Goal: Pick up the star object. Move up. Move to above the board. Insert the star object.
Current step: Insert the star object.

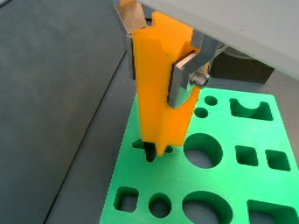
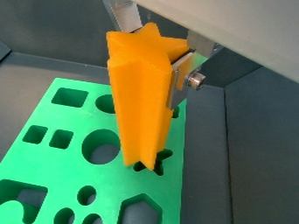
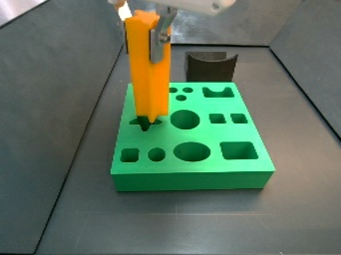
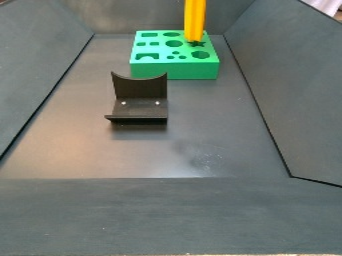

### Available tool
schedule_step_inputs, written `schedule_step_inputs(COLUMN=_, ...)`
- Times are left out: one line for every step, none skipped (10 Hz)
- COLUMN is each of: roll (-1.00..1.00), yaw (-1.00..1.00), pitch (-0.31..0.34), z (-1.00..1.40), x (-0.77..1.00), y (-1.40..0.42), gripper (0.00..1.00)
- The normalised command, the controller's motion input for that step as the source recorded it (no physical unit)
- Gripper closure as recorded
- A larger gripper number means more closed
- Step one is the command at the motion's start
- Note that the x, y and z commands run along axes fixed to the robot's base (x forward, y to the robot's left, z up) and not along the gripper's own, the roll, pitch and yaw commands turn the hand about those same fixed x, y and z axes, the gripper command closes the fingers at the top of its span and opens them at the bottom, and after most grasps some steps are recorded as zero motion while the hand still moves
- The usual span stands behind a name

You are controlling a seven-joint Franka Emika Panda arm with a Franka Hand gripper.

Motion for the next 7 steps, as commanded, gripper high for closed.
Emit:
schedule_step_inputs(roll=0.03, yaw=-0.11, pitch=0.000, z=-0.28, x=0.00, y=0.00, gripper=1.00)
schedule_step_inputs(roll=0.12, yaw=-0.22, pitch=0.000, z=-0.39, x=-0.06, y=0.00, gripper=1.00)
schedule_step_inputs(roll=0.00, yaw=-0.05, pitch=0.000, z=-0.08, x=0.03, y=0.00, gripper=1.00)
schedule_step_inputs(roll=0.00, yaw=-0.01, pitch=0.000, z=-0.05, x=0.00, y=0.00, gripper=1.00)
schedule_step_inputs(roll=-0.01, yaw=0.00, pitch=0.000, z=-0.04, x=0.00, y=0.00, gripper=1.00)
schedule_step_inputs(roll=-0.03, yaw=0.00, pitch=0.000, z=-0.07, x=0.00, y=-0.03, gripper=1.00)
schedule_step_inputs(roll=-0.01, yaw=0.00, pitch=0.000, z=-0.07, x=0.00, y=-0.03, gripper=1.00)
